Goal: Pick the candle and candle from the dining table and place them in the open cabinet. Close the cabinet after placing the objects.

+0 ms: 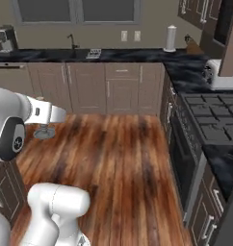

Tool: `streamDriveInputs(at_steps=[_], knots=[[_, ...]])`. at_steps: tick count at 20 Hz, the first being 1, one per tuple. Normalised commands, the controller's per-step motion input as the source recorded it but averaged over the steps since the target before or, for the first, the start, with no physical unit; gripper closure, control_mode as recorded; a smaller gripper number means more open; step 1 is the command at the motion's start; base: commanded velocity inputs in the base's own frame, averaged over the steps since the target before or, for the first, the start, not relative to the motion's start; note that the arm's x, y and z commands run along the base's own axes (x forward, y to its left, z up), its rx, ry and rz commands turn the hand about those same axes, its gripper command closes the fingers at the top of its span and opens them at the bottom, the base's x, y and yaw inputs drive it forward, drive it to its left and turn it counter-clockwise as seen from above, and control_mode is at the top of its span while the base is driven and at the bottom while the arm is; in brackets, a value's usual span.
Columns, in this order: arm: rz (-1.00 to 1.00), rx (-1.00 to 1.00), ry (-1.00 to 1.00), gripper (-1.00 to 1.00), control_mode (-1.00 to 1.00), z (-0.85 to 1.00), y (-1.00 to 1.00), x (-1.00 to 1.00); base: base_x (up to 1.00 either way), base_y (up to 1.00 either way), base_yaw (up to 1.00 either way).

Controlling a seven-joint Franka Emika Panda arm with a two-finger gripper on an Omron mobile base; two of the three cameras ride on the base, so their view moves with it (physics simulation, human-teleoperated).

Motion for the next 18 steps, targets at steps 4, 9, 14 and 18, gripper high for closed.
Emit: streamDriveInputs(at_steps=[4,9,14,18], knots=[[0.00,0.00,0.00,1.00,1.00,0.00,0.00,0.00,0.16,0.14,-0.64],[0.00,0.00,0.00,1.00,1.00,0.00,0.00,0.00,0.02,0.45,-0.64],[0.00,0.00,0.00,1.00,1.00,0.00,0.00,0.00,0.23,0.46,-0.67],[0.00,0.00,0.00,1.00,1.00,0.00,0.00,0.00,0.33,0.56,-0.64]])
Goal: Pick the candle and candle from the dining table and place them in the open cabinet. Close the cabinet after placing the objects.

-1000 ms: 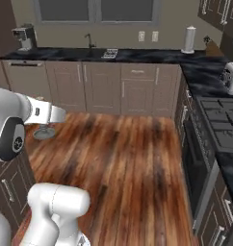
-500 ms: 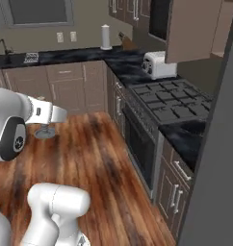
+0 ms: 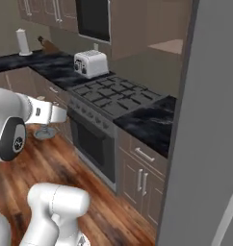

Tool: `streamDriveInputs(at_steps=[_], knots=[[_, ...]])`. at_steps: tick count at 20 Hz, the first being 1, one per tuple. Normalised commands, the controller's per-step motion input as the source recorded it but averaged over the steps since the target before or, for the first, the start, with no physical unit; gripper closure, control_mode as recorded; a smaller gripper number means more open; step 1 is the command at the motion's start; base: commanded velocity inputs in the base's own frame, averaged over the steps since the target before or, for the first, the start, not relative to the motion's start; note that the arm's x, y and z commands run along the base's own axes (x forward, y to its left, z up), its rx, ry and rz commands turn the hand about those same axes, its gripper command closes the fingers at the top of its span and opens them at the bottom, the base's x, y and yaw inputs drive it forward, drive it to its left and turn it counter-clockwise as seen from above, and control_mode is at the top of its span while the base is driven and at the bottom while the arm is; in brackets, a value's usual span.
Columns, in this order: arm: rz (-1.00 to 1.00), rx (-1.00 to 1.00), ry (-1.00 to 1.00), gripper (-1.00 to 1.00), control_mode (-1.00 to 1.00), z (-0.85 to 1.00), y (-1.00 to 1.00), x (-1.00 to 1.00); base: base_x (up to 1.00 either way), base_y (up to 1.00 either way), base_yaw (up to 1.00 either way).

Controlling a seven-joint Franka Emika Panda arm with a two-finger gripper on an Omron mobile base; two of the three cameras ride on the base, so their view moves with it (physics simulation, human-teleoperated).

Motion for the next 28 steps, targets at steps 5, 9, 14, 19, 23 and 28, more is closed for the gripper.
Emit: streamDriveInputs(at_steps=[5,9,14,19,23,28], knots=[[0.00,0.00,0.00,1.00,1.00,0.00,0.00,0.00,0.26,0.87,-0.49],[0.00,0.00,0.00,1.00,1.00,0.00,0.00,0.00,0.34,0.64,-0.52],[0.00,0.00,0.00,1.00,1.00,0.00,0.00,0.00,0.35,0.32,-0.57],[0.00,0.00,0.00,1.00,1.00,0.00,0.00,0.00,0.43,0.09,-0.45],[0.00,0.00,0.00,1.00,1.00,0.00,0.00,0.00,0.64,0.00,-0.24],[0.00,0.00,0.00,1.00,1.00,0.00,0.00,0.00,0.61,0.00,-0.23]])
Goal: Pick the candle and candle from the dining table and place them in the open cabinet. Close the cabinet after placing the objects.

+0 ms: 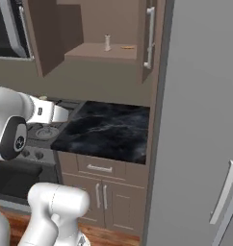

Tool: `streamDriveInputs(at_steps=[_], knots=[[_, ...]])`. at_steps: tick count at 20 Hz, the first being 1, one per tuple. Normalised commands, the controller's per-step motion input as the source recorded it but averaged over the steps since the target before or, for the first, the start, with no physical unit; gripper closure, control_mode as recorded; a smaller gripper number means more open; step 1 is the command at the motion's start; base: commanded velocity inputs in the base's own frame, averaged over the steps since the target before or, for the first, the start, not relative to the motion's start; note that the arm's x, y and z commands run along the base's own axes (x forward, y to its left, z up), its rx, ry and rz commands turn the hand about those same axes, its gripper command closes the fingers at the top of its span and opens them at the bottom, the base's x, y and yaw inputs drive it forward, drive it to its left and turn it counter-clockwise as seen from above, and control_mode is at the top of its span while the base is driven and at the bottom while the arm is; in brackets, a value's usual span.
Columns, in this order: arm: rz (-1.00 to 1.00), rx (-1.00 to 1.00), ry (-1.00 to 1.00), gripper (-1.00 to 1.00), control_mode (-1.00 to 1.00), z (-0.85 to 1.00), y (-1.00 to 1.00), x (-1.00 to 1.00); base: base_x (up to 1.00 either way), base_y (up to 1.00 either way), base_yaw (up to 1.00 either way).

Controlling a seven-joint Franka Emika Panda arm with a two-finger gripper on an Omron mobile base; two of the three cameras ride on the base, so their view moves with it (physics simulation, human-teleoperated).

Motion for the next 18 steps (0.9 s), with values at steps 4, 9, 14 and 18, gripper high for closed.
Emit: streamDriveInputs(at_steps=[4,9,14,18], knots=[[0.00,0.00,0.00,1.00,1.00,0.00,0.00,0.00,0.48,0.07,-0.26],[0.00,0.00,0.00,1.00,1.00,0.00,0.00,0.00,0.41,0.26,-0.25],[0.00,0.00,0.00,1.00,1.00,0.00,0.00,0.00,0.46,0.05,-0.12],[0.00,0.00,0.00,1.00,1.00,0.00,0.00,0.00,0.63,0.00,0.00]])
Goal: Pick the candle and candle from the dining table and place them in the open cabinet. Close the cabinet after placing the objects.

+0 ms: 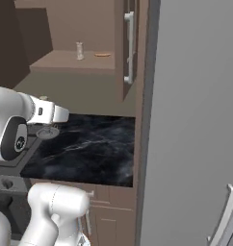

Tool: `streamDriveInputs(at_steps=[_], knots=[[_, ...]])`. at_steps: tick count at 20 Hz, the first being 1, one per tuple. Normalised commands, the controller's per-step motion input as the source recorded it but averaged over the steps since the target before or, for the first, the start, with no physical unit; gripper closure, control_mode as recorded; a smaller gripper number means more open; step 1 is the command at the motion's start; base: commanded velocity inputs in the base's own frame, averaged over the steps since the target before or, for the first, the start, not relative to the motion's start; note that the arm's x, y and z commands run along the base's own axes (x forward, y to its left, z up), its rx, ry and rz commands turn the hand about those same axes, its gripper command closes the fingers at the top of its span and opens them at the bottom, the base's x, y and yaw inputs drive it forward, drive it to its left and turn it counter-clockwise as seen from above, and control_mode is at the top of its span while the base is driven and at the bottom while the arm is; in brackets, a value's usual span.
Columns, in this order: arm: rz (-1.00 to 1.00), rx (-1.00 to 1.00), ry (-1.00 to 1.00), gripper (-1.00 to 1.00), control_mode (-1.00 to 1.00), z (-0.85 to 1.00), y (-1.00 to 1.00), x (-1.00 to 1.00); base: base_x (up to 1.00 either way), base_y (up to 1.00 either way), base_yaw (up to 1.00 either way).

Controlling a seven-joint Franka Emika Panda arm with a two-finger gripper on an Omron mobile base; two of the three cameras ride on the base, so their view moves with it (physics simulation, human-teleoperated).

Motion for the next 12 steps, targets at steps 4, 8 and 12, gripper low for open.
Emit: streamDriveInputs(at_steps=[4,8,12], knots=[[0.00,0.00,0.00,1.00,1.00,0.00,0.00,0.00,0.61,0.04,0.00],[0.00,0.00,0.00,1.00,1.00,0.00,0.00,0.00,0.47,0.16,0.00],[0.00,0.00,0.00,1.00,1.00,0.00,0.00,0.00,0.51,0.24,0.00]])
